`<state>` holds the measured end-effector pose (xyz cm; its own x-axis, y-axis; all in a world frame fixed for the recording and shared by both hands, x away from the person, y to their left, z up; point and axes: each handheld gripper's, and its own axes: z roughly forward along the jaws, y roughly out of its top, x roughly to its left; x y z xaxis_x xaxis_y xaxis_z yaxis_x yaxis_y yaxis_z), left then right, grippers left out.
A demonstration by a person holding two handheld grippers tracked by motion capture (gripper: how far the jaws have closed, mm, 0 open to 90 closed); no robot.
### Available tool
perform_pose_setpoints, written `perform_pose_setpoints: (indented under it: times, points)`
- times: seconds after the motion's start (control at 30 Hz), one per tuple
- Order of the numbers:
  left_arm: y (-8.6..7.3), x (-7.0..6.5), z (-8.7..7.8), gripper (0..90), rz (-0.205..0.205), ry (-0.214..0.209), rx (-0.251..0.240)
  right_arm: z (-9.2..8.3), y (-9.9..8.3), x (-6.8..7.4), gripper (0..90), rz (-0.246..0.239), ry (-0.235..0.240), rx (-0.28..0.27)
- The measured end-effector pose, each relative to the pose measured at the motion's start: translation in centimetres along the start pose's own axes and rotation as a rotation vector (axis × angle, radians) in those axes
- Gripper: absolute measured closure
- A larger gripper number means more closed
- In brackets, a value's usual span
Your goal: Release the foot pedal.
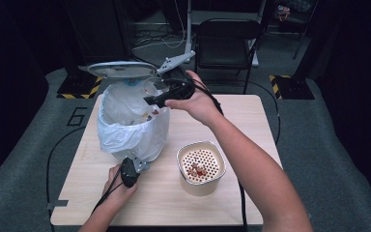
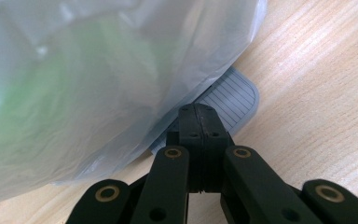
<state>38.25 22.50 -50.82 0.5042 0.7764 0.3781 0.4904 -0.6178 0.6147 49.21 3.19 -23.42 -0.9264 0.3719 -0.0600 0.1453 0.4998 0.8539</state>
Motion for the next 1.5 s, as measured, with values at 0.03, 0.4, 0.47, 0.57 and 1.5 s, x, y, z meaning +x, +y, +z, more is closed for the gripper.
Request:
perform_pose_setpoints:
  times: [0.03, 0.4, 0.47, 0.57, 1.5]
  points:
    - [0.0, -0.1, 0.0, 90.0, 0.000, 0.015, -0.001, 0.5, 0.1, 0.2, 36.2, 0.005, 0.003, 0.009]
    - [0.0, -0.1, 0.1, 90.0, -0.004, 0.028, -0.013, 4.6, 1.0, 1.2, 35.7, 0.044, -0.023, 0.016]
    - [0.0, -0.2, 0.1, 90.0, -0.003, 0.029, -0.013, 5.2, 1.1, 1.3, 35.6, 0.054, -0.029, 0.019]
    - [0.0, -0.1, 0.1, 90.0, -0.006, 0.007, -0.005, 6.3, 1.3, 1.6, 35.3, 0.065, -0.036, 0.023]
    - [-0.4, 0.8, 0.1, 85.6, -0.117, -0.062, -0.028, -4.0, -7.4, 0.3, 14.8, 0.180, -0.242, 0.016]
